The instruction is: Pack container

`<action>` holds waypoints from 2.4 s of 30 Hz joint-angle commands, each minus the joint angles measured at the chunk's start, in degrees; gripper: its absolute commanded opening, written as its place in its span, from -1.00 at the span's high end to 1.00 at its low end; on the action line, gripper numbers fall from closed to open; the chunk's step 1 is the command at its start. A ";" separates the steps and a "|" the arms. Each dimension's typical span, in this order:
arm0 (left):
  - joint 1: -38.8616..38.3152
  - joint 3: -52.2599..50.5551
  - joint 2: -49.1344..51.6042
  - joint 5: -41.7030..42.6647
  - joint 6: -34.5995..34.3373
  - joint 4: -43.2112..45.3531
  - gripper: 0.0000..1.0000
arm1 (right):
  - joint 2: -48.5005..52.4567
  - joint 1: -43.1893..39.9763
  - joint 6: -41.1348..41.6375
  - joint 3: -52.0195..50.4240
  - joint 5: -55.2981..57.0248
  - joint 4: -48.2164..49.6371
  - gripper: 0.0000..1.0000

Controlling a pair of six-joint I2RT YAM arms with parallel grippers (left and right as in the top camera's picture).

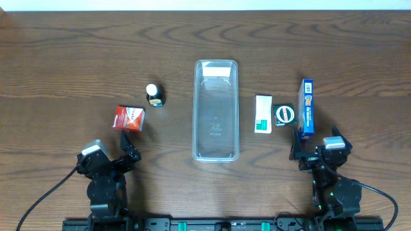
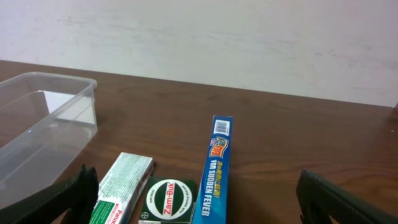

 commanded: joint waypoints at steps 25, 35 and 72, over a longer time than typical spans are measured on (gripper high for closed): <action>0.28 -1.44 -0.35 -0.07 0.31 -0.42 -0.96 | -0.09 -0.48 1.73 -0.09 0.15 0.68 -0.99; 0.31 -1.44 -0.35 -0.07 0.31 -0.42 -0.96 | 4.76 -0.48 3.85 10.75 0.39 -9.64 -0.99; 0.31 -1.44 -0.35 -0.07 0.31 -0.42 -0.96 | 88.65 -3.43 16.92 67.34 4.33 -46.56 -0.16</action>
